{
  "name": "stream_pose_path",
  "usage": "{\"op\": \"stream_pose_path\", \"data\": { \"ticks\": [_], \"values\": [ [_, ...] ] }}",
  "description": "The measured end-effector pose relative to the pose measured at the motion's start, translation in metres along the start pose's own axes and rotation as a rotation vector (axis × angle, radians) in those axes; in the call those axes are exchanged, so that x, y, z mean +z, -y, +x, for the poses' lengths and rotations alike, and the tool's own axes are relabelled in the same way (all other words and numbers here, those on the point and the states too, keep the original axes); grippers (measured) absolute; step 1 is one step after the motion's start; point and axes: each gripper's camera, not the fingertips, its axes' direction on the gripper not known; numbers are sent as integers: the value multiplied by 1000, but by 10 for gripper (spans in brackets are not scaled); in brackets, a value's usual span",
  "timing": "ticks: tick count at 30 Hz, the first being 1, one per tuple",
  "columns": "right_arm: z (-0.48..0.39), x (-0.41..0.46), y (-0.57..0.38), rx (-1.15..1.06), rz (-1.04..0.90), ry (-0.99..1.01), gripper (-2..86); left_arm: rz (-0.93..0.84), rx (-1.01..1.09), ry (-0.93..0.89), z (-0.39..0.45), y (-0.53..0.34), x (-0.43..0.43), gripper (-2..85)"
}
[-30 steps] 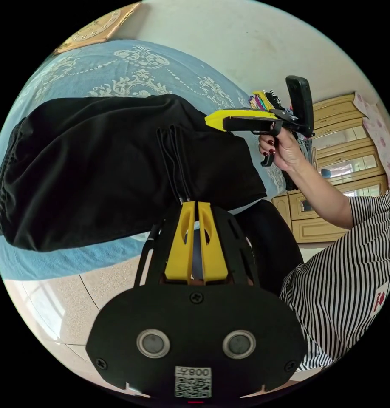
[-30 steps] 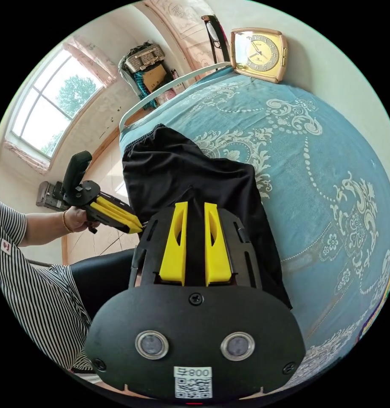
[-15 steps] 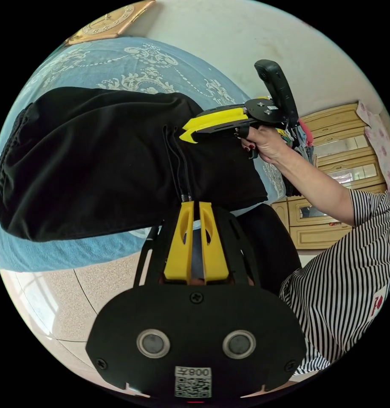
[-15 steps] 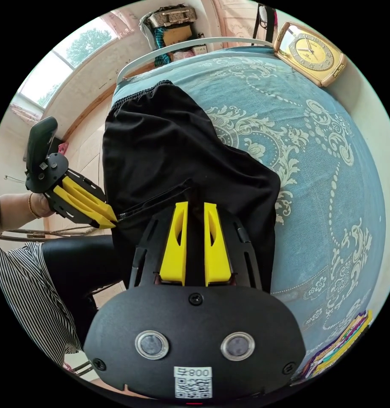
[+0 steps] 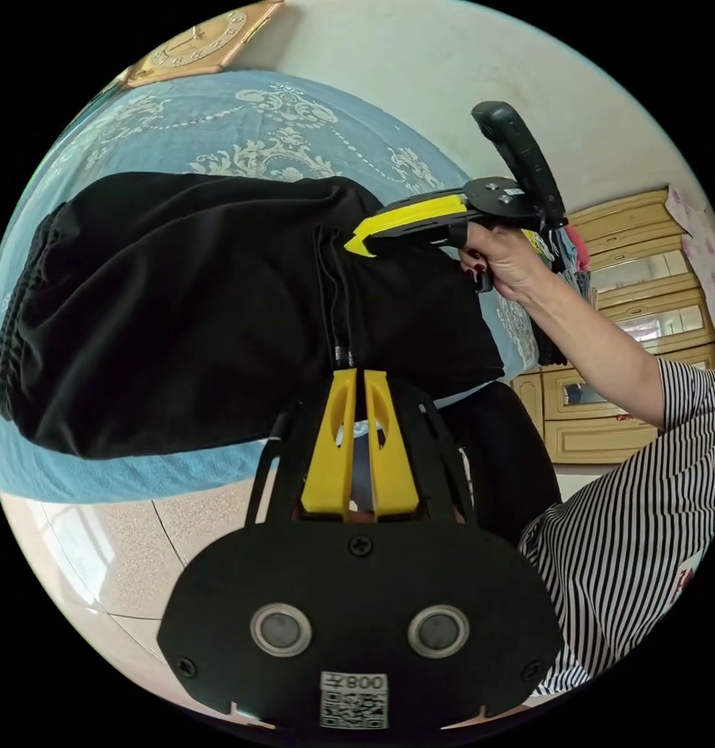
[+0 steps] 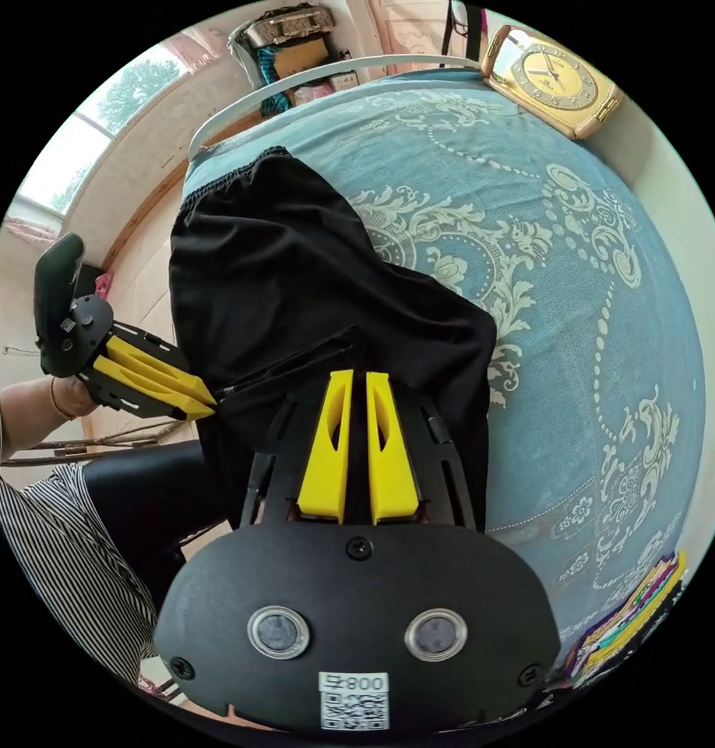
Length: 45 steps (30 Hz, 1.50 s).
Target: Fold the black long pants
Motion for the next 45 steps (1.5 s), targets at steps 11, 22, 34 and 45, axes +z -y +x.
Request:
{"op": "stream_pose_path", "data": {
  "ticks": [11, 22, 34, 45],
  "values": [
    [37, -139, -162, 328, 279, 242, 20, 164, 20, 45, 26, -29, 29, 10],
    [6, -167, -287, 523, 190, 344, 4, 60, -15, 75, 27, -28, 120, 4],
    [101, -259, -340, 815, 421, 458, 71, -7, 406, -5, 174, -29, 242, 55],
    [139, -295, -349, 874, 423, 617, 69, -113, 616, 184, 234, -40, 349, 82]
  ]
}}
